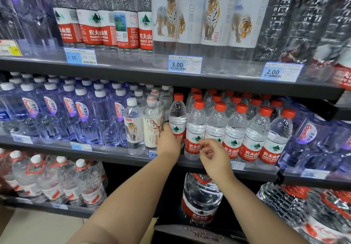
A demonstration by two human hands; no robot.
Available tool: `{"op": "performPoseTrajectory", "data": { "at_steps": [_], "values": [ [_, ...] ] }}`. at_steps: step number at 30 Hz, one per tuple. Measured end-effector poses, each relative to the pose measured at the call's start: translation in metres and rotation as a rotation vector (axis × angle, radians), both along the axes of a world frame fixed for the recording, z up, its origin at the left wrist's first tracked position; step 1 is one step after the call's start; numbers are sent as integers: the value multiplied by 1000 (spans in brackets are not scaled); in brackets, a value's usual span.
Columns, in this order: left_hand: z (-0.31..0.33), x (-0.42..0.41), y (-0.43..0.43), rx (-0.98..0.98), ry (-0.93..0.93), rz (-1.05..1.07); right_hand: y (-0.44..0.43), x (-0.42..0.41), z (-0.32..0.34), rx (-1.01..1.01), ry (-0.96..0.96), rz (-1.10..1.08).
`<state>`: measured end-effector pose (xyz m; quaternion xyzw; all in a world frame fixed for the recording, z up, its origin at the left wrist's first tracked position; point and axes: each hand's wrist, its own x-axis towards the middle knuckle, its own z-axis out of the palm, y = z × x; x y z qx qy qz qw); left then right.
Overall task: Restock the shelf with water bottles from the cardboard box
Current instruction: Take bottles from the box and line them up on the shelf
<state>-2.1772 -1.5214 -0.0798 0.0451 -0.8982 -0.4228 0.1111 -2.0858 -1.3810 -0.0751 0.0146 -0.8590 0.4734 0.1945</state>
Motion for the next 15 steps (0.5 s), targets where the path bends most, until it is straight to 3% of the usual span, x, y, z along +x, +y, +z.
{"op": "performPoseTrajectory", "data": {
  "at_steps": [7,15],
  "values": [
    [-3,-22,4,-187,-10,-6,4,-8,4,82,2,7],
    [-2,-47,14,-114,-73,56,4,-17,-3,180,12,25]
  ]
}}
